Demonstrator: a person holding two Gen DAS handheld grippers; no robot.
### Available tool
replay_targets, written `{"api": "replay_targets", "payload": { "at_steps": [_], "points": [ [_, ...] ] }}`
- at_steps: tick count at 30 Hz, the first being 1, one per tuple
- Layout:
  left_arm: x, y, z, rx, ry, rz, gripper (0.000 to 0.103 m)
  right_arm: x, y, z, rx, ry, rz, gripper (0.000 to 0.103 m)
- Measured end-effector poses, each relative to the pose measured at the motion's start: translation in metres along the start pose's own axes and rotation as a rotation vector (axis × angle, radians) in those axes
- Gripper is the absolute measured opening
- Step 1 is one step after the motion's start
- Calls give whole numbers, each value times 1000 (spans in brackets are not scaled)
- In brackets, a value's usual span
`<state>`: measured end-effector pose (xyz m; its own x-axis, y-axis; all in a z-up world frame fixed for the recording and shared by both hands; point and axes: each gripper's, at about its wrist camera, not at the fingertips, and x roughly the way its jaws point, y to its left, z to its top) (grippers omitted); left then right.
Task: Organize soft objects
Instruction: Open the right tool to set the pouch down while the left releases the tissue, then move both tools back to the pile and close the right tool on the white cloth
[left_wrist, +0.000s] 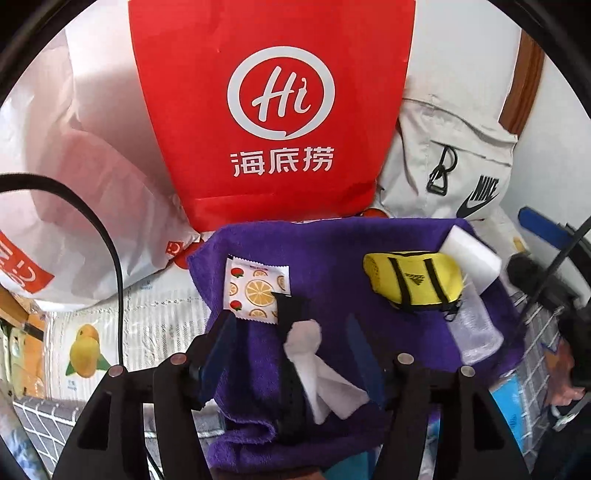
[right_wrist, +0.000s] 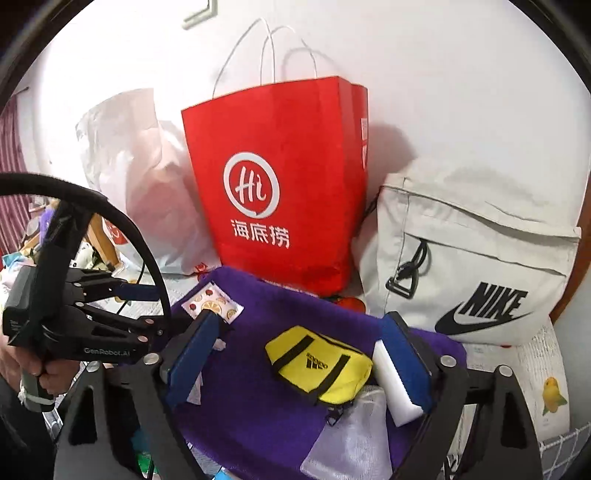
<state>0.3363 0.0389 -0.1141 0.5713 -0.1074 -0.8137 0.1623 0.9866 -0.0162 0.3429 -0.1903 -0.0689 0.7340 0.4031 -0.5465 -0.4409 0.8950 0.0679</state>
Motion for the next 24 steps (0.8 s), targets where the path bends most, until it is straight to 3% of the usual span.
{"api": "replay_targets", "payload": {
  "at_steps": [6, 11, 16, 19, 22, 24],
  "points": [
    [-12, -1, 2, -32, 4, -60, 60, 8, 27, 0, -179, 37, -91, 90],
    [-36, -7, 1, -49, -94, -102, 60, 8, 44, -6, -212, 35, -77, 90],
    [-63, -2, 1, -128, -169, -217, 60, -17, 51, -2, -129, -42, -14, 90],
    [-77, 2, 2, -179, -194, -217, 60, -32, 49, 4, -80, -56, 51, 90],
    [-78, 3, 6, -157, -128, -188, 60, -50, 47, 7, -60, -83, 72, 90],
    [-80, 6, 4, -176, -126, -176, 60, -60, 47, 6, -53, -78, 71, 90]
  ]
}}
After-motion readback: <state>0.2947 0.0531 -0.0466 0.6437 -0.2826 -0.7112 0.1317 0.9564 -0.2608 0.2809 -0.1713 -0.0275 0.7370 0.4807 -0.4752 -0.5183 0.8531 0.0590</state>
